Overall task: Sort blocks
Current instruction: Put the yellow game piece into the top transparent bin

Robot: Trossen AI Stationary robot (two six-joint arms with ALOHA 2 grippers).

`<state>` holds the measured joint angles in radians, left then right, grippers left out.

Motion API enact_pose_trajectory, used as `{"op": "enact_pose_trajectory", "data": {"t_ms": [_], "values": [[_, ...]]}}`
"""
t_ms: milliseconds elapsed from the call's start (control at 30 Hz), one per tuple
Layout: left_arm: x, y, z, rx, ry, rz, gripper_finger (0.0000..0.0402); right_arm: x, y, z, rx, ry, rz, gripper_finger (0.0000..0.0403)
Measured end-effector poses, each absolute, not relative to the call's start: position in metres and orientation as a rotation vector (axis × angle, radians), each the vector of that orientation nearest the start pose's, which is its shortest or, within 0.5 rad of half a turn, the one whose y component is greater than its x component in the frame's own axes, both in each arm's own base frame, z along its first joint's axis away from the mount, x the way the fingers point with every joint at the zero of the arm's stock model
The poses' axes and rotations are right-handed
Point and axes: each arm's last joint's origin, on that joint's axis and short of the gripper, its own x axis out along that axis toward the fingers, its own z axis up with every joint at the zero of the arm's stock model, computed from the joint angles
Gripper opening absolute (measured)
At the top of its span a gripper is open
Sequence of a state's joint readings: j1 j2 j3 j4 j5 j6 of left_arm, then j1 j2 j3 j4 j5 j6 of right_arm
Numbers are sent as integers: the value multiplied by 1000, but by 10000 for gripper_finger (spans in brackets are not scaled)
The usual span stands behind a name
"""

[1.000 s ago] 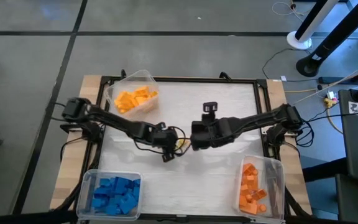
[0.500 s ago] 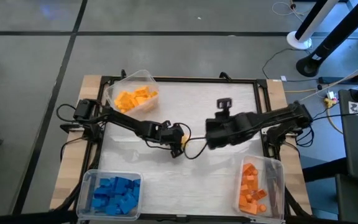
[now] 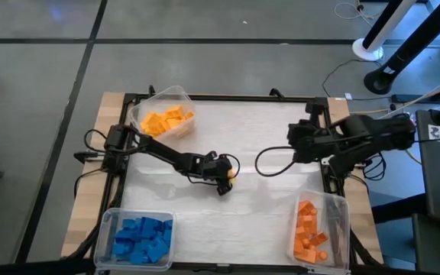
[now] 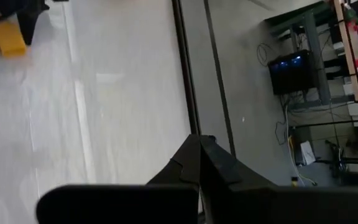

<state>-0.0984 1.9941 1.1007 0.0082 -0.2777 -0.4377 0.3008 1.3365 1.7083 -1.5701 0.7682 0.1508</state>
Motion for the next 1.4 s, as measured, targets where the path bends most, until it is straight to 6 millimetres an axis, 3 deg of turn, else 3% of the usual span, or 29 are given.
{"op": "enact_pose_trajectory", "data": {"t_ms": [167,300,400,500,733,900,1100,1267,1400], "values": [[393,-22,110,-236,797,365,206,178,36,408,-468,1049,-429,1],[392,-21,112,-168,810,337,164,158,30,389,-423,1055,-422,1],[391,-22,116,-112,810,309,117,149,27,369,-360,963,-416,1],[389,-21,122,-77,816,294,114,146,28,343,-314,832,-323,1],[386,-21,156,21,741,241,114,153,38,284,-334,375,15,1],[375,-18,200,69,656,231,114,156,43,244,-389,148,143,1],[333,-7,263,153,631,322,114,152,42,210,-399,89,157,1],[279,15,307,208,658,528,114,149,42,201,-400,31,173,1],[236,38,327,131,690,676,114,144,41,199,-464,-44,169,1]]}}
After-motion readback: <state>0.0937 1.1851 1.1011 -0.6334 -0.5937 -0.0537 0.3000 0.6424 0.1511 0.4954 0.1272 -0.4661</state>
